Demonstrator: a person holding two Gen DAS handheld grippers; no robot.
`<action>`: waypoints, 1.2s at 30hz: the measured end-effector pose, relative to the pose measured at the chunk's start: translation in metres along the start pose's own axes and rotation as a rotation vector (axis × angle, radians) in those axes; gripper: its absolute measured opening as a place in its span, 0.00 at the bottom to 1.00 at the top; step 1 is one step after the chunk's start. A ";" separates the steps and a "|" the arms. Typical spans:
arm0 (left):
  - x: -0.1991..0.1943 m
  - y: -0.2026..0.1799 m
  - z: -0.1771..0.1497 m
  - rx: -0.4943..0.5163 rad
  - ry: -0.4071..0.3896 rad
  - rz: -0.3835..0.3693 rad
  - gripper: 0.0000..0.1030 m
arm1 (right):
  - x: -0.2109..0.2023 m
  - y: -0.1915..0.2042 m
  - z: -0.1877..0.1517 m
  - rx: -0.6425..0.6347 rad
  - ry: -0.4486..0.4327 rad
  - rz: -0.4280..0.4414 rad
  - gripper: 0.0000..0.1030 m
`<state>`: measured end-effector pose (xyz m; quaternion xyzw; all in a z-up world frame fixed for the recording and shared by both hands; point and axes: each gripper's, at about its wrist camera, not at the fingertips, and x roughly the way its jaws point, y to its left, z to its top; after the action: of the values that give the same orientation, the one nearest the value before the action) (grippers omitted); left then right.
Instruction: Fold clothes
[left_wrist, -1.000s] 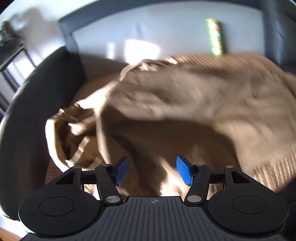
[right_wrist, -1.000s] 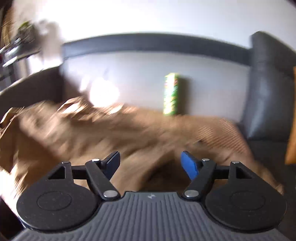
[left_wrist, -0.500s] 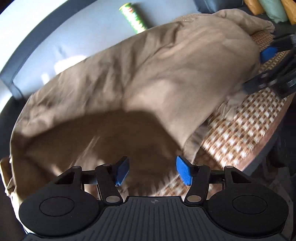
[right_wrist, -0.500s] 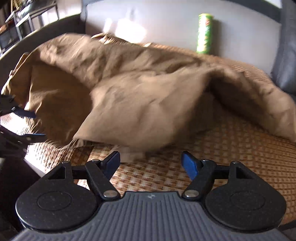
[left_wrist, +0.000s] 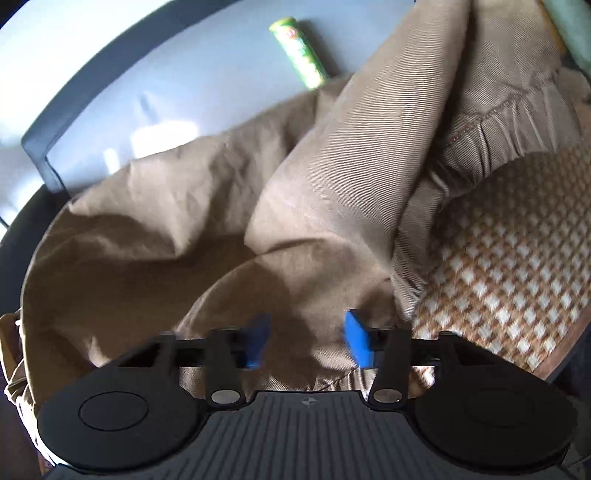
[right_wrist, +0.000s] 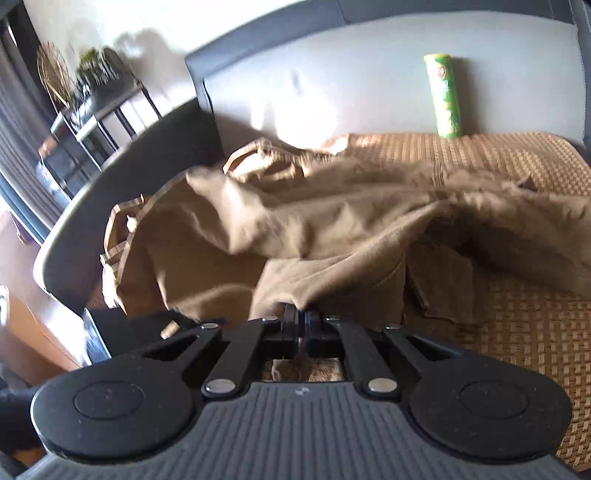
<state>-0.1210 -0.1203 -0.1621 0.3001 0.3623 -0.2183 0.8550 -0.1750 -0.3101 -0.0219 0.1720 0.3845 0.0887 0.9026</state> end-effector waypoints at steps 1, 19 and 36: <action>-0.002 0.008 0.002 -0.044 -0.008 0.010 0.00 | -0.005 0.001 0.005 -0.003 -0.013 0.002 0.03; -0.032 0.056 0.013 -0.189 -0.057 -0.097 0.58 | 0.003 0.003 0.006 0.004 0.049 0.053 0.02; -0.045 -0.017 0.052 -0.113 -0.157 -0.146 0.76 | 0.030 -0.019 0.007 0.116 0.084 0.047 0.03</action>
<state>-0.1345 -0.1606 -0.1056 0.2061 0.3270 -0.2822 0.8780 -0.1486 -0.3202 -0.0442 0.2290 0.4225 0.0948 0.8718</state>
